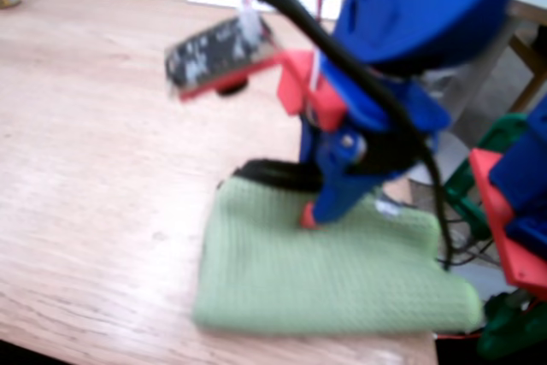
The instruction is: Clean the table
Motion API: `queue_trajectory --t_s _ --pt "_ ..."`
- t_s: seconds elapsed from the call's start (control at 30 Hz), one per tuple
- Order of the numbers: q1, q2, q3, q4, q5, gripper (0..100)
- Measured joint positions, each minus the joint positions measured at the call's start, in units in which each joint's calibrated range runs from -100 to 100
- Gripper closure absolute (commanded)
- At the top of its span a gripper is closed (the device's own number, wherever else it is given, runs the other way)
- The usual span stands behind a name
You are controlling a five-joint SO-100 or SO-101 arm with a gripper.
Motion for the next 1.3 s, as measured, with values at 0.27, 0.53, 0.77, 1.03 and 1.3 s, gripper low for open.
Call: queue_trajectory --t_s 0.27,0.53,0.77,1.03,1.3 --pt "39.5 2.7 -0.9 -1.0 1.9 99" --pt "73.6 16.9 -16.8 -0.2 8.9 99" --pt "86.0 43.3 -57.0 0.0 9.3 99" --pt "78.8 22.6 -63.6 3.2 9.3 99" --pt "23.2 -9.5 -55.5 20.9 8.4 99"
